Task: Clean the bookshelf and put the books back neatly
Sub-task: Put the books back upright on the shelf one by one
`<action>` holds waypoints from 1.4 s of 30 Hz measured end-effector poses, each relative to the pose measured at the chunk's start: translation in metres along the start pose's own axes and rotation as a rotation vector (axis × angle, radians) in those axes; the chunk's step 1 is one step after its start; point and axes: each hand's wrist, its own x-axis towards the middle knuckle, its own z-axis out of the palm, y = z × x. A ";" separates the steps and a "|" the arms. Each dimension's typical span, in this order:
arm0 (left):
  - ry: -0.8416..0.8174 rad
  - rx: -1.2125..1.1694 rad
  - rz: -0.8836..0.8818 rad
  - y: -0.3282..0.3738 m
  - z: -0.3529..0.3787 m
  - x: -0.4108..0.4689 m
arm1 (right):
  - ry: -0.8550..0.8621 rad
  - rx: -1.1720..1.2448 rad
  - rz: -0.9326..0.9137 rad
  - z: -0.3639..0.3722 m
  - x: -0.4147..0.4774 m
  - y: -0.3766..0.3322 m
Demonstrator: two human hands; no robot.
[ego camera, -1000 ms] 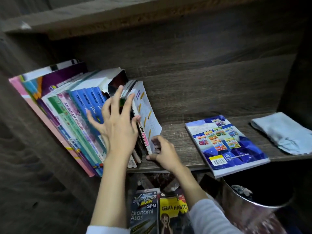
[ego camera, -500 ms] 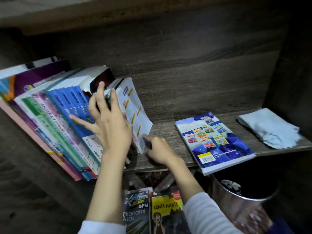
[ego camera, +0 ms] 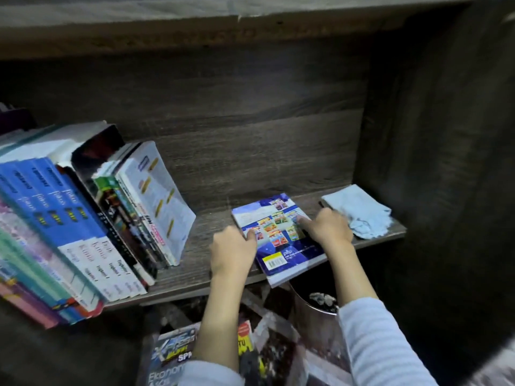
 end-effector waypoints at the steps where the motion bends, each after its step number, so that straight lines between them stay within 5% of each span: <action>1: -0.062 0.029 -0.031 -0.001 0.004 0.000 | -0.053 -0.012 0.014 0.001 0.000 0.005; 4: -0.187 0.026 -0.077 -0.005 0.012 0.002 | -0.062 0.011 0.016 0.008 0.003 0.012; 7: -0.257 -0.249 -0.115 -0.008 0.019 0.006 | 0.012 0.020 0.017 0.009 0.004 0.009; 12: -0.225 -0.274 -0.143 -0.012 0.025 0.011 | -0.011 0.123 0.042 0.008 0.003 0.003; 18: -0.296 -0.470 -0.252 -0.035 0.027 0.025 | -0.399 0.869 0.143 -0.007 -0.001 -0.003; 21: -0.307 -0.565 -0.269 -0.040 0.018 0.027 | -0.435 0.999 0.107 -0.007 -0.006 -0.016; 25: -0.161 -0.483 -0.163 -0.040 -0.010 0.031 | -0.401 1.115 -0.048 -0.011 -0.017 -0.046; 28: 0.117 -0.255 -0.009 -0.028 -0.050 0.020 | -0.344 1.080 -0.245 -0.008 -0.029 -0.074; 34: 0.585 -0.255 0.331 -0.024 -0.116 0.025 | -0.088 0.925 -0.577 0.037 -0.070 -0.127; 37: 0.583 -0.123 0.485 -0.023 -0.130 0.037 | 0.085 0.676 -0.795 0.066 -0.097 -0.136; 42: 0.540 0.187 0.530 -0.044 -0.147 0.043 | 0.241 0.599 -0.982 0.108 -0.117 -0.142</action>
